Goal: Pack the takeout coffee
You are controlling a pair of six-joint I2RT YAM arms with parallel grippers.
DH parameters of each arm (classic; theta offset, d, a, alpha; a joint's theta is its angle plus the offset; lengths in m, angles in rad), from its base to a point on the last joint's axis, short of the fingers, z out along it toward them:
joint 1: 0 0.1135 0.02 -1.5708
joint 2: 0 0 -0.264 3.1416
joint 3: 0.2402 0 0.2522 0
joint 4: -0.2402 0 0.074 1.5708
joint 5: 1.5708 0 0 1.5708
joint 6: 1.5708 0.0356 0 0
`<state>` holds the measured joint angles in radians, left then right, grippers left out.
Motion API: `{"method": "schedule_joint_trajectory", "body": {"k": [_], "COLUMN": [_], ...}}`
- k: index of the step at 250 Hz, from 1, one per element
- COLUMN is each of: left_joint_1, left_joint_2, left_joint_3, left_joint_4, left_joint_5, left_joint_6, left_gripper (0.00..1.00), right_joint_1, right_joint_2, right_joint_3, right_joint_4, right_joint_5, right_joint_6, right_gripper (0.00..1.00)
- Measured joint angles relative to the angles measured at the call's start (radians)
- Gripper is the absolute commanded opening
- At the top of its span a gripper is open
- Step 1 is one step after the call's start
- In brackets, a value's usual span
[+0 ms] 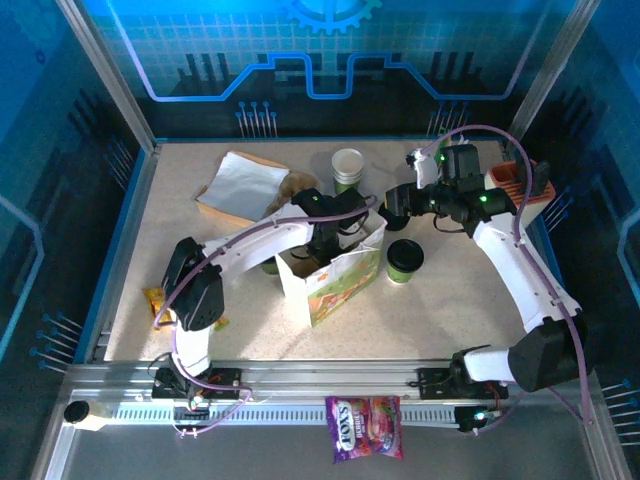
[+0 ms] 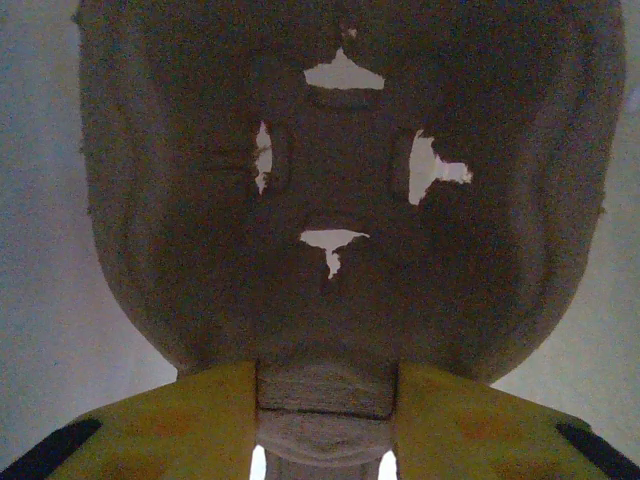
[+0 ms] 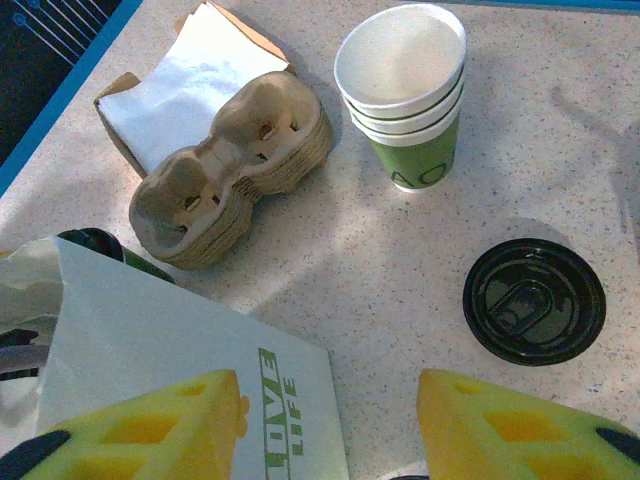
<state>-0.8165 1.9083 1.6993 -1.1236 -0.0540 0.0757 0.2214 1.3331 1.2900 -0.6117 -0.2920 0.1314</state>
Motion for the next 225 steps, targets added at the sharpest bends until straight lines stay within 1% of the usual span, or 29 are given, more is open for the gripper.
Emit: {"method": "schedule_joint_trajectory", "body": {"k": [117, 169, 225], "left_joint_1": [-0.006, -0.006, -0.006], "left_joint_2": [0.01, 0.01, -0.005], "left_joint_3": [-0.158, -0.174, -0.174], "left_joint_4": [0.174, 0.208, 0.221], "left_joint_5": [0.018, 0.025, 0.025], "left_joint_6": [-0.059, -0.076, -0.077], "left_gripper": [0.49, 0.54, 0.62], "right_joint_1": [0.0, 0.0, 0.0], "right_joint_2": [0.0, 0.0, 0.0], "right_joint_3": [-0.007, -0.009, -0.009], "right_joint_4": [0.003, 0.003, 0.003], "right_joint_5": [0.0, 0.0, 0.0], "right_joint_6": [0.0, 0.0, 0.0], "right_gripper": [0.51, 0.51, 0.52]}}
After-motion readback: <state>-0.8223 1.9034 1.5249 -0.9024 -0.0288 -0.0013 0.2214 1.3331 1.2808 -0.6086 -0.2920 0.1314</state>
